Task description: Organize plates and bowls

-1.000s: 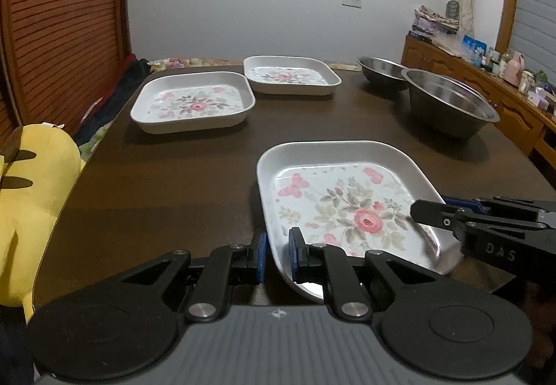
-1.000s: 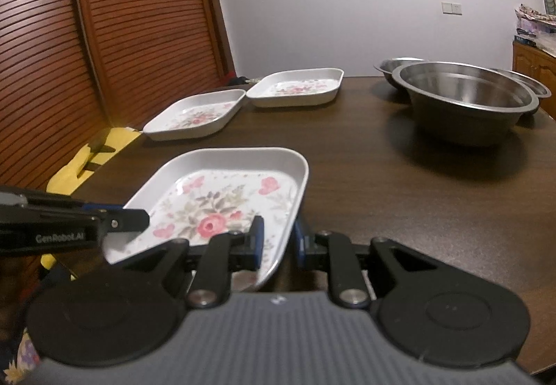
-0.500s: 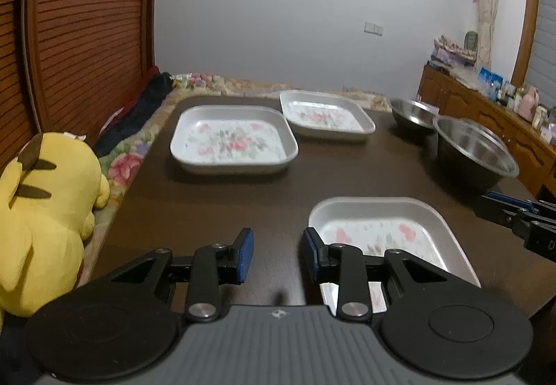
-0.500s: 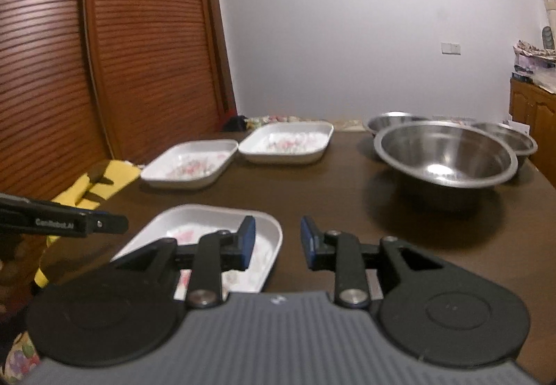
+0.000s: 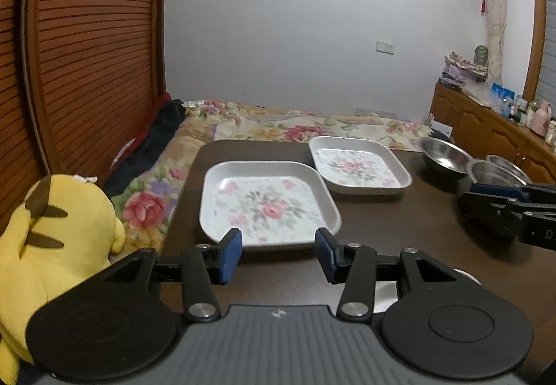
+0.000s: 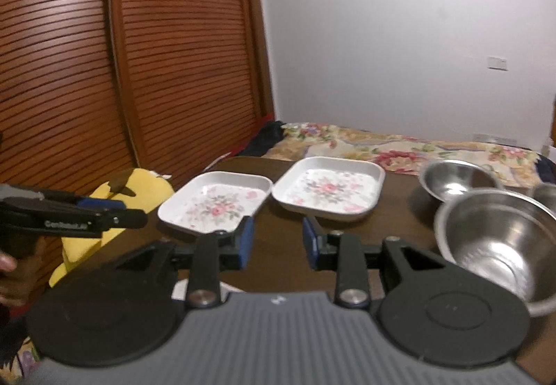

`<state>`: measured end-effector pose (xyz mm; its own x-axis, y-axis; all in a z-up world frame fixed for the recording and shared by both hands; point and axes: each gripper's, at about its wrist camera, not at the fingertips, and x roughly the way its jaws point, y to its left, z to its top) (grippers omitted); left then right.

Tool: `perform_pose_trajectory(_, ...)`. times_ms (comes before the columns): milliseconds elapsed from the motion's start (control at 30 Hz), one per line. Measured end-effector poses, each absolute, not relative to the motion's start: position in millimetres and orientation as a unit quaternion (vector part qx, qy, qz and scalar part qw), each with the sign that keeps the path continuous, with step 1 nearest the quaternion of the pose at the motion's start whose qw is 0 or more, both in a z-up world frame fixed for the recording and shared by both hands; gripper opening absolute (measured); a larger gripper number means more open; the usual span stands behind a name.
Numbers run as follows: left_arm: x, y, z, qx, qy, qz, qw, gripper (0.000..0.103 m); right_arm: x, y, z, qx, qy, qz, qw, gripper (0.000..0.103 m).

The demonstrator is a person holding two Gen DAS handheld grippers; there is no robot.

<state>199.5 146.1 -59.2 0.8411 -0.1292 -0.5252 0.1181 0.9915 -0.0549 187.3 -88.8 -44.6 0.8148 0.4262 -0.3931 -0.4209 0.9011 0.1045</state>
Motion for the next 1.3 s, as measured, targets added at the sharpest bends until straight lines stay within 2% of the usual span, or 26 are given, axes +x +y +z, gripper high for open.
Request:
perform_pose_trajectory(67,209,150,-61,-0.007,0.275,-0.062,0.959,0.049,198,-80,-44,-0.006,0.214,0.23,0.949,0.044)
perform_pose_trajectory(133,220,156,-63,-0.004,0.276,-0.061,0.959,0.049,210,-73,-43,-0.012,0.221,0.233,0.947,0.048)
perform_pose_trajectory(533,277,184,-79,-0.003,0.294,-0.048,0.955,0.049,275,-47,-39,0.005,0.29,0.279,0.915,0.048)
perform_pose_trajectory(767,296,191,-88,-0.005,0.3,-0.042,0.953,0.049,303,-23,-52,-0.014,0.332,0.293,0.897,0.045)
perform_pose_trajectory(1133,310,200,-100,-0.018,0.315,-0.039,0.948,0.04,324,-12,-76,-0.018,0.387,0.291,0.875,0.041)
perform_pose_trajectory(1300,311,199,-103,-0.019,0.318,-0.043,0.947,0.033,329,-13,-83,-0.013,0.396,0.29,0.871,0.031)
